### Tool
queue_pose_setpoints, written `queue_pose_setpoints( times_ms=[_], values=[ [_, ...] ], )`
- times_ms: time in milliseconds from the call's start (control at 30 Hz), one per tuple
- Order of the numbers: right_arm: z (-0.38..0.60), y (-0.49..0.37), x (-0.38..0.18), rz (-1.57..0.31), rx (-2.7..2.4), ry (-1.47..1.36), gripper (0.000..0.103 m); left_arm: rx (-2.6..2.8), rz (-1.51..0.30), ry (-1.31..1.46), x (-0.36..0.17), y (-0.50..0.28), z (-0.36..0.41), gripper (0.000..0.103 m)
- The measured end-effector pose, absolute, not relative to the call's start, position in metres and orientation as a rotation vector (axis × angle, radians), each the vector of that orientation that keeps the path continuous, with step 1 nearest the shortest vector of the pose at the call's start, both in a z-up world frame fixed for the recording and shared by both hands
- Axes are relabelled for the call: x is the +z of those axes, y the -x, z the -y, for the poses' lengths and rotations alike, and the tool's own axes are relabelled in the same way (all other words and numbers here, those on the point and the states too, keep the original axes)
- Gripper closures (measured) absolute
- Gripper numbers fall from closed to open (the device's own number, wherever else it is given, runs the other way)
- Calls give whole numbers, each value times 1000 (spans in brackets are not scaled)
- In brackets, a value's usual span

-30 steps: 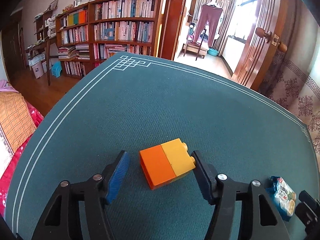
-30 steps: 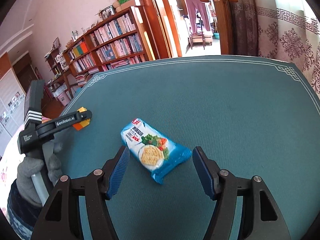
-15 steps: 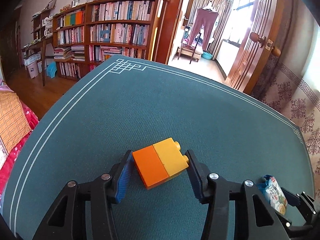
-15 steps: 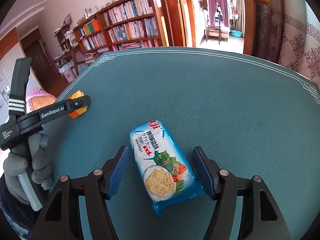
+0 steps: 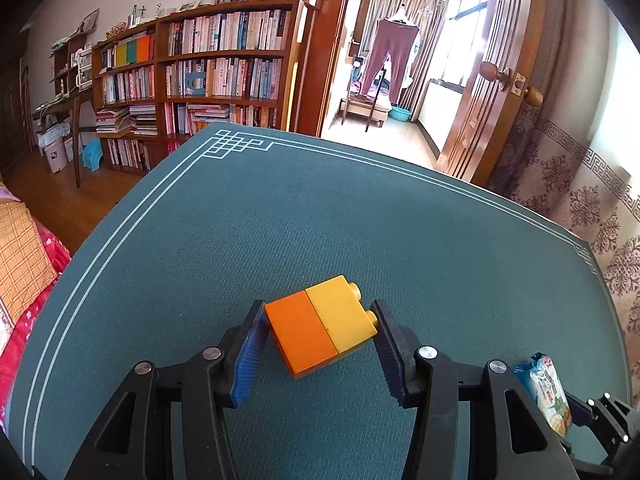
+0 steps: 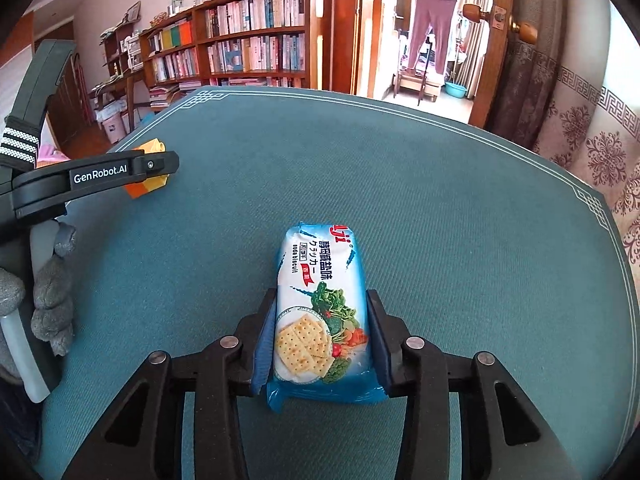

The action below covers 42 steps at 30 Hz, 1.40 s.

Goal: Organize objects
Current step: 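Carry the cracker packet with the right gripper over the bowl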

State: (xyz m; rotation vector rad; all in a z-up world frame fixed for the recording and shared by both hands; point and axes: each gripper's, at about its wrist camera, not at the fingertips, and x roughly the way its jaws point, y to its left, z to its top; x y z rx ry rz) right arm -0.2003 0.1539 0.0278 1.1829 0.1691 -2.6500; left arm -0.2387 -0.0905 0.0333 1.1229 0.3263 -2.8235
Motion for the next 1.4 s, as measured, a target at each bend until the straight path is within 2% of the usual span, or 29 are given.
queue_pose_setpoints(
  times_ms=[400,533,667,1100,1400],
  values=[
    [-174,132,46,-43,-2679,-1139,61,-2937,-335,-1161,47,226,59,49],
    [-183,105,58,-8,-2712,-1095,61,-2944,-250,-1192,51,220,37,49],
    [-195,81,68,36,-2745,-1063,61,-3017,-259,-1197,60,208,19,49],
    [-273,13,102,228,-2927,-986,61,-3250,-162,-1161,92,166,-43,49],
    [-338,-26,113,352,-3082,-982,61,-3319,-66,-1189,90,147,-71,49]
  ],
)
